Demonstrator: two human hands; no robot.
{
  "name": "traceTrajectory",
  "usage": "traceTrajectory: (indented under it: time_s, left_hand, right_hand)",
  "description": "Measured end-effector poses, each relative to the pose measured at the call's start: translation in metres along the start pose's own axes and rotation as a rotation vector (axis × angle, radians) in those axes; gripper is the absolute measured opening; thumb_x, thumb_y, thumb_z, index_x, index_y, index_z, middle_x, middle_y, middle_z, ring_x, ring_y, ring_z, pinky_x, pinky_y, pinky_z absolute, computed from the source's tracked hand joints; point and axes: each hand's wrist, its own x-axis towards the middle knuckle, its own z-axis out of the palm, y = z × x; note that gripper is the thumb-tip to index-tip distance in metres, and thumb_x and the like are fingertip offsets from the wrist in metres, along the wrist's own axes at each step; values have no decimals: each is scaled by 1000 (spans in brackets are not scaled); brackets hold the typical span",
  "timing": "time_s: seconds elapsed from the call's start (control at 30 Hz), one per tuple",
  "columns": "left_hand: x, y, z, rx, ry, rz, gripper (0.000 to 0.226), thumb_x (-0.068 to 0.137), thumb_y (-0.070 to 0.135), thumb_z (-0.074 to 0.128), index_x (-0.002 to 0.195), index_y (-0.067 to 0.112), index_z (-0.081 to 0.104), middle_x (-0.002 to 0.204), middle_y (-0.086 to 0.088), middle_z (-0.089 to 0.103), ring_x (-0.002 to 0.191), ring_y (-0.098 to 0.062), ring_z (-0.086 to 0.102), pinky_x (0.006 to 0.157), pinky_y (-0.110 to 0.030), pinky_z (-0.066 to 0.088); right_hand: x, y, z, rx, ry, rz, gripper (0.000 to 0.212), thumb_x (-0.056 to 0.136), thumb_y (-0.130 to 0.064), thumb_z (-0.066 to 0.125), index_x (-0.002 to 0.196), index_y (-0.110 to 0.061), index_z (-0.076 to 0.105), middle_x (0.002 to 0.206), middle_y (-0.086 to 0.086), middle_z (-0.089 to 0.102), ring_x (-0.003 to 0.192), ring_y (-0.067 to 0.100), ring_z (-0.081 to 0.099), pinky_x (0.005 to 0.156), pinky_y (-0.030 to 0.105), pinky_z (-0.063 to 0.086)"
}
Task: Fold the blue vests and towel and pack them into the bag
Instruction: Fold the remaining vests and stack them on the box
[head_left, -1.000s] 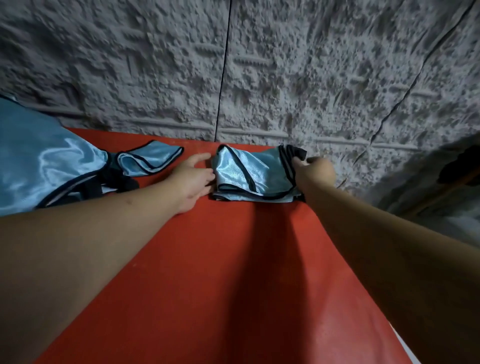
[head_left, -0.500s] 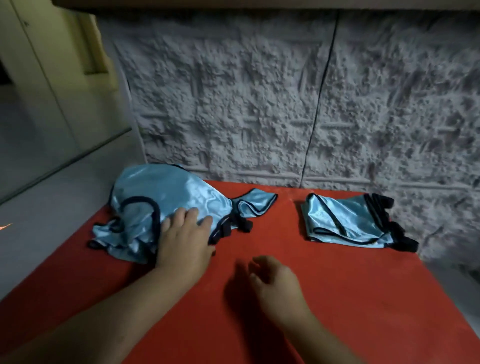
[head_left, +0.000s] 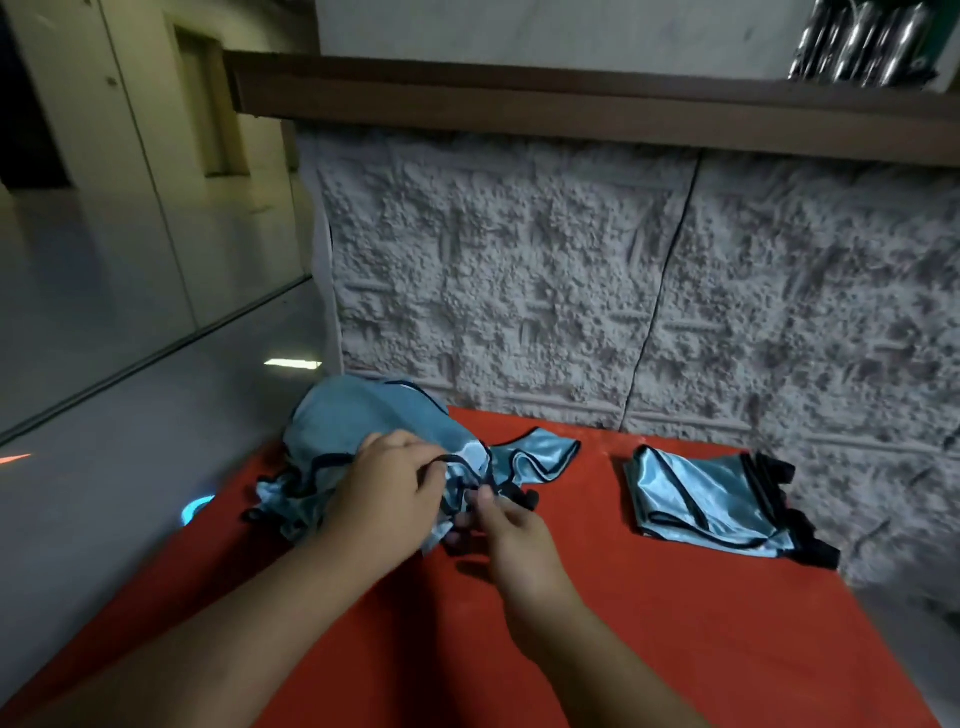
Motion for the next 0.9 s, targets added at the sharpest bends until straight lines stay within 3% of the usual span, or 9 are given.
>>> traceTrajectory:
  time_s: [0.07, 0.17, 0.27, 0.37, 0.47, 0.57, 0.7, 0.8, 0.9]
  left_hand:
    - [-27, 20, -7, -71, 78, -9, 31, 86, 29, 54, 103, 21, 79, 102, 5, 69, 98, -18, 57, 90, -30, 47]
    - [-72, 40, -8, -129, 88, -19, 27, 84, 30, 59, 101, 27, 79, 101, 11, 67, 98, -11, 57, 90, -24, 46]
    - [-105, 53, -8, -209, 131, -53, 20, 77, 31, 66, 90, 26, 80, 99, 12, 69, 95, -10, 63, 89, -26, 53]
    - [-135, 73, -10, -300, 136, -63, 19, 74, 44, 62, 81, 33, 76, 91, 20, 67, 88, -7, 65, 86, -22, 48]
    - [-171, 72, 2, -247, 75, -173, 23, 68, 47, 63, 85, 36, 74, 94, 18, 65, 92, -14, 66, 90, -28, 50]
    - [-202, 56, 20, -38, -148, -258, 49, 62, 44, 76, 109, 32, 73, 114, -1, 65, 106, -29, 64, 97, -42, 50]
    - [-218, 49, 28, 32, -610, -249, 84, 76, 48, 79, 148, 42, 36, 152, -3, 31, 143, -22, 32, 116, -29, 28]
    - [-212, 44, 41, -55, -701, -231, 97, 74, 38, 85, 153, 43, 29, 167, 4, -4, 154, -17, 11, 122, -29, 22]
    - [-198, 29, 55, -35, -730, -159, 99, 73, 29, 88, 152, 45, 30, 165, 11, -21, 155, -13, -4, 123, -29, 22]
  right_hand:
    - [-10, -20, 9, 206, -52, 88, 41, 104, -40, 50, 97, -5, 71, 85, 13, 72, 72, 21, 66, 61, 28, 52]
    - [-33, -38, 9, 280, -57, 78, 25, 99, -20, 60, 92, 2, 70, 94, 26, 71, 80, 30, 67, 61, 29, 54]
    - [-64, -46, -13, 279, 102, -13, 18, 96, -9, 59, 96, 5, 71, 98, 31, 72, 77, 33, 66, 64, 33, 51]
    - [-111, -50, -54, 322, 287, -38, 22, 99, -11, 57, 100, 7, 70, 94, 33, 72, 78, 37, 68, 71, 38, 52]
    - [-156, -32, -106, 317, 494, -49, 18, 99, -11, 58, 99, 0, 73, 88, 26, 74, 73, 31, 70, 64, 34, 57]
    - [-188, 7, -150, 321, 477, 55, 23, 92, -1, 60, 113, -4, 70, 100, 27, 73, 90, 40, 72, 83, 48, 57]
    - [-201, 40, -183, -4, 345, 225, 56, 67, 8, 68, 116, -20, 65, 103, 25, 73, 95, 46, 71, 88, 70, 52]
    - [-195, 43, -207, -263, 415, 244, 64, 52, 0, 72, 114, -15, 67, 91, 17, 76, 83, 38, 74, 76, 58, 61]
    - [-189, 43, -231, -442, 572, 228, 49, 68, 8, 73, 114, -11, 73, 80, 16, 75, 69, 31, 72, 65, 49, 61]
